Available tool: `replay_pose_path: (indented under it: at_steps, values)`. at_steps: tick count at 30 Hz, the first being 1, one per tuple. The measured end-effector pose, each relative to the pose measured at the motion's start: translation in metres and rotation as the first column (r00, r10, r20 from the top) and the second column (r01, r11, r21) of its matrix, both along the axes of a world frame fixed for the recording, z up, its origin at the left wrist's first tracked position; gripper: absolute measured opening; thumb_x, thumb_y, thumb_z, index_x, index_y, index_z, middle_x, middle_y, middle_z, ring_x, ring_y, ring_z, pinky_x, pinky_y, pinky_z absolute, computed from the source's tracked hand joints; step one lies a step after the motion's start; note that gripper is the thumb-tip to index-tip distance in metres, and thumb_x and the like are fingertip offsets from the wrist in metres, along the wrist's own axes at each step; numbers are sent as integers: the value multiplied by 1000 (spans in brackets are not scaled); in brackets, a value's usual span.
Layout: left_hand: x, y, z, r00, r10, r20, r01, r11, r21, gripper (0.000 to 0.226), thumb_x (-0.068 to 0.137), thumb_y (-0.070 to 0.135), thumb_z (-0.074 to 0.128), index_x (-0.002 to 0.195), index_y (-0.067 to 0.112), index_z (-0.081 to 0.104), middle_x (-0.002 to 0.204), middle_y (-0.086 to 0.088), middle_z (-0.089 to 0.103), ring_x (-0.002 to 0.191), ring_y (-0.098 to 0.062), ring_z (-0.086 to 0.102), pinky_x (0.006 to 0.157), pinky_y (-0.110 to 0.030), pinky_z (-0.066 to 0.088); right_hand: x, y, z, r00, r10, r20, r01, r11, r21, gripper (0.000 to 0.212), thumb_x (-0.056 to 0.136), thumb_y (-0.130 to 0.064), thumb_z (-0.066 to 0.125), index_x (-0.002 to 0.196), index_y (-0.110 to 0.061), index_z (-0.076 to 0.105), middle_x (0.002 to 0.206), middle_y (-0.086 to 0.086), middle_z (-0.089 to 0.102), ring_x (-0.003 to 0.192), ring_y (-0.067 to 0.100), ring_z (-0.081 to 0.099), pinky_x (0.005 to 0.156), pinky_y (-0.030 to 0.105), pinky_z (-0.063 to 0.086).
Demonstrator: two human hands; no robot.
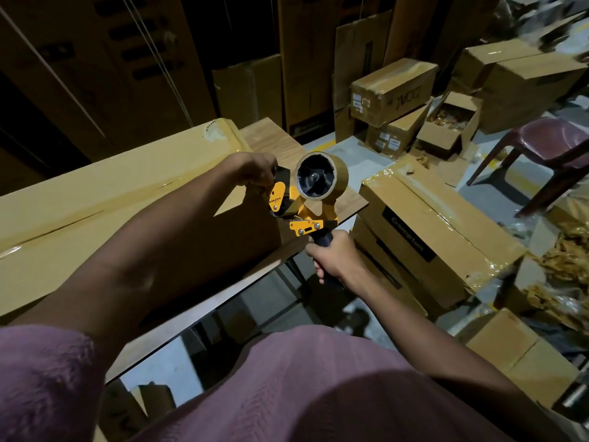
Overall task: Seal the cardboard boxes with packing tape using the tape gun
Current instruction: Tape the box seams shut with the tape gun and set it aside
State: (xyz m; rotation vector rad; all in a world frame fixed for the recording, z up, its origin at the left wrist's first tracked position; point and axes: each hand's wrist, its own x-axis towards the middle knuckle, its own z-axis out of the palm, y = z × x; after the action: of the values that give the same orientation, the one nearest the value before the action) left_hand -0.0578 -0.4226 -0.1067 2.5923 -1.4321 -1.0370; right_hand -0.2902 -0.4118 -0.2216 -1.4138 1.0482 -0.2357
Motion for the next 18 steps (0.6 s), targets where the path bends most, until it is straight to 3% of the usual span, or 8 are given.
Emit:
replay_pose_path:
  at_steps: [4, 9, 14, 15, 16, 17, 18]
  values:
    - [4, -2, -8, 999, -22, -45, 19, 999, -49, 9, 95, 5, 66, 102, 7, 71, 83, -6, 68, 65, -11, 61, 42, -14, 44, -10, 9, -16, 999, -48, -15, 49, 996, 79, 12, 94, -10, 66, 93, -9, 54, 59, 6, 56, 42, 17, 50, 45, 31, 48]
    - [11, -3, -16, 997, -44, -58, 40, 996, -76, 13, 92, 10, 71, 104, 6, 74, 89, -7, 72, 70, -12, 64, 48, -10, 44, -15, 7, -30, 985, -171, -25, 172, 973, 151, 9, 92, -6, 66, 89, -3, 58, 53, 5, 57, 40, 19, 49, 43, 29, 46]
    - [15, -4, -22, 998, -33, -55, 29, 996, -81, 19, 91, 12, 73, 108, 5, 76, 81, -1, 71, 71, -9, 66, 51, -12, 46, -4, 1, -26, 966, -258, 37, 247, 952, 181, 8, 91, 1, 62, 88, -2, 55, 50, 7, 54, 38, 21, 45, 40, 29, 44]
    - [14, -5, -27, 998, -44, -36, 41, 996, -74, 22, 92, 16, 73, 112, 9, 76, 88, 0, 72, 86, -12, 68, 63, -16, 51, -2, 0, -26, 961, -273, 46, 259, 946, 196, 8, 91, 0, 62, 89, -2, 55, 51, 7, 55, 39, 21, 46, 41, 29, 44]
    - [12, -6, -34, 996, -73, 47, 75, 996, -48, 25, 91, 23, 74, 115, 16, 76, 104, -2, 72, 113, -20, 63, 89, -31, 54, 1, -1, -27, 955, -293, 52, 276, 937, 213, 7, 91, -1, 63, 91, 0, 56, 51, 8, 55, 40, 21, 48, 42, 29, 45]
    - [9, -6, -41, 979, -114, 172, 113, 994, 14, 30, 89, 30, 75, 118, 23, 75, 128, -5, 65, 141, -34, 40, 107, -62, 40, 4, -3, -28, 948, -313, 56, 293, 928, 231, 7, 91, -2, 64, 90, 0, 57, 51, 8, 56, 40, 21, 49, 42, 29, 46]
    - [5, -5, -47, 958, -133, 253, 121, 991, 61, 37, 87, 33, 77, 124, 27, 71, 152, -10, 46, 152, -46, 7, 107, -83, 16, 7, -4, -30, 940, -335, 57, 312, 918, 246, 8, 90, -1, 65, 87, 0, 58, 52, 8, 57, 40, 21, 49, 42, 29, 46]
